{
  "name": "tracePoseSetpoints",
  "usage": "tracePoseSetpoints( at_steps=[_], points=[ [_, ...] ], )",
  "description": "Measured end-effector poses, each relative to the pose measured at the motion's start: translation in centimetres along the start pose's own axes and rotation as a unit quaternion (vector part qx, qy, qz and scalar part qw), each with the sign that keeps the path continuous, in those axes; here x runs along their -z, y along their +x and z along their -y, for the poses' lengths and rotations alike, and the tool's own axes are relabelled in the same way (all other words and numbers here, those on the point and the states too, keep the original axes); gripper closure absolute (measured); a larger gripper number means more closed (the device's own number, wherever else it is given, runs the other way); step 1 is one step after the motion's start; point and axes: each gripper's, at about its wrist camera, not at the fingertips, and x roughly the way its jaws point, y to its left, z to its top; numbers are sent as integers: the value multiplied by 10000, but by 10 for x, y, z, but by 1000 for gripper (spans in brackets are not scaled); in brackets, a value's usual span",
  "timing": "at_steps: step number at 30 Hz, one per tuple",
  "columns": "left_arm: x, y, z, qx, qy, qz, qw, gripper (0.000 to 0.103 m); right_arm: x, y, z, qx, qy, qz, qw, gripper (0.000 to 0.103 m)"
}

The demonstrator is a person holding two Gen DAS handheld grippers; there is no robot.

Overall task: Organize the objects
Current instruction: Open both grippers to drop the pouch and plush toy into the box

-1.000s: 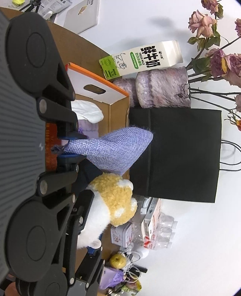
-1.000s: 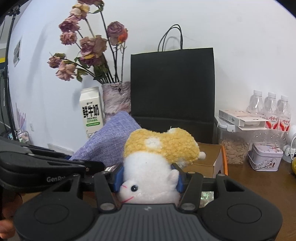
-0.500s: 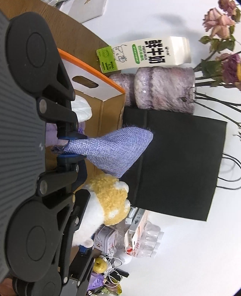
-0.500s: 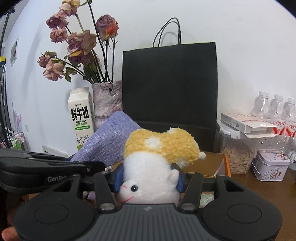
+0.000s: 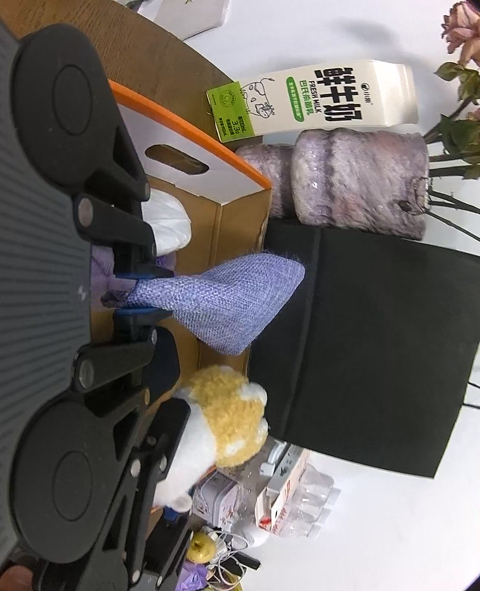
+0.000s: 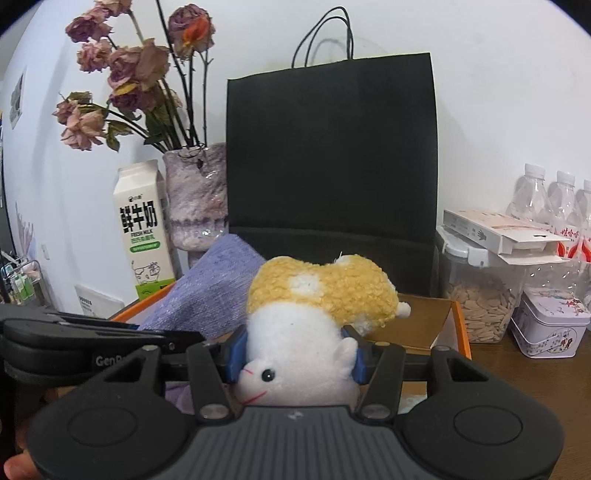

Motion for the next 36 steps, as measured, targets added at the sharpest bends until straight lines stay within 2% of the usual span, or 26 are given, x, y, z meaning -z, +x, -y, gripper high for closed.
tracePoseSetpoints(
  at_steps=[5, 7, 8, 9, 10, 11, 12, 14, 24, 36],
  points=[
    [-1, 4, -2, -68, -23, -20, 10000, 87, 2, 6, 1, 33, -20, -100, 9999, 50],
    [-2, 5, -3, -143, -30, 8, 9999, 81, 4, 7, 0, 47, -43, -146, 9999, 49],
    [-2, 4, -3, -211, -41, 49, 9998, 64, 5, 8, 0, 53, -46, -171, 9998, 44],
    [-3, 4, -5, -331, -71, 104, 9994, 43, 6, 8, 0, 61, -43, -203, 9998, 22],
    [-3, 3, -6, -468, -87, 189, 9987, 29, 6, 9, 1, 92, -30, -233, 9997, 10],
    [-4, 2, -8, -574, -98, 307, 9978, 5, 8, 8, 2, 210, -12, -222, 9995, 4],
    [-3, 0, -9, -682, -119, 441, 9966, 0, 8, 8, 4, 219, 20, -219, 9995, 0],
    [-4, -1, -11, -836, -137, 517, 9951, 0, 8, 8, 6, 218, 125, -227, 9994, 0],
    [-4, -6, -13, -781, -154, 497, 9956, 0, 8, 3, 5, 199, 82, -220, 9995, 0],
    [10, -48, -5, -640, 107, 699, 9954, 0, 15, -38, 2, 131, -123, -159, 9997, 0]
  ],
)
